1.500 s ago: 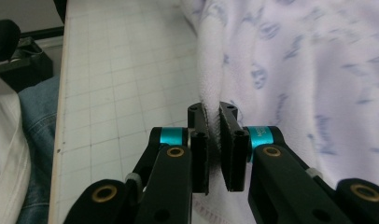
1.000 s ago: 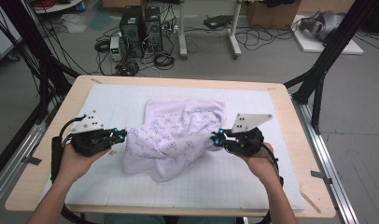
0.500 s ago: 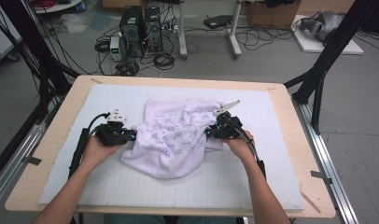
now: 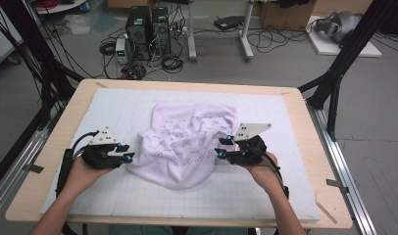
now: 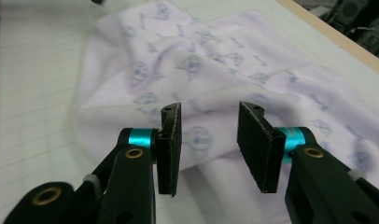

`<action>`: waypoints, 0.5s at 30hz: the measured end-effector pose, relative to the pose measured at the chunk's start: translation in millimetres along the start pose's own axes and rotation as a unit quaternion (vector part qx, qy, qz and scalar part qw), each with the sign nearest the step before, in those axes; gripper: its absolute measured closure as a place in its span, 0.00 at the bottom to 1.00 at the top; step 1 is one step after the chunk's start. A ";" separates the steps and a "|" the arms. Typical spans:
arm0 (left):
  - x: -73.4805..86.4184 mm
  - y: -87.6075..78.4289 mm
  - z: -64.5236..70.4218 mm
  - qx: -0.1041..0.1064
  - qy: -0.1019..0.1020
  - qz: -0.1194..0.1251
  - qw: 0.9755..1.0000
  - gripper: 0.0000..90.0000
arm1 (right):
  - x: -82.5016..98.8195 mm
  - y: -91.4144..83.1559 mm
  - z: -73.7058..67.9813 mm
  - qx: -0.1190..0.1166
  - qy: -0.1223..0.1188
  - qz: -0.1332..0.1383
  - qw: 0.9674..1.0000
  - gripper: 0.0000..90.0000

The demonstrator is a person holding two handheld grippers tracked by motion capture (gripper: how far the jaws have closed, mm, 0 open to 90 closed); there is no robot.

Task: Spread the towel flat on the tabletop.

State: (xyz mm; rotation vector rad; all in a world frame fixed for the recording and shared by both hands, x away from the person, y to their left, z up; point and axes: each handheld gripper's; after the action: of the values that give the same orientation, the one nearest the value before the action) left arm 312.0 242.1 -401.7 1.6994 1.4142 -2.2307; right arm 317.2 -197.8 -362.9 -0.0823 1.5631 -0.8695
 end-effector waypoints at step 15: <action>11.8 41.1 18.5 0.049 0.005 -0.042 0.998 0.86 | 36.2 73.3 -36.7 -0.059 -0.009 -0.092 0.994 0.70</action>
State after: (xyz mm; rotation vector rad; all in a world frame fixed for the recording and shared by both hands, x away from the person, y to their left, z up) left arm 313.0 211.6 -437.0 1.7109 1.4266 -2.3753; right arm 308.3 -147.3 -436.5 -0.3219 1.6064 -0.9167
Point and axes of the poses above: each handheld gripper's, and its own axes: y roughly forward along the jaws, x roughly out of its underside, z roughly to its right, and after that the axes turned 1 degree about x, right-handed
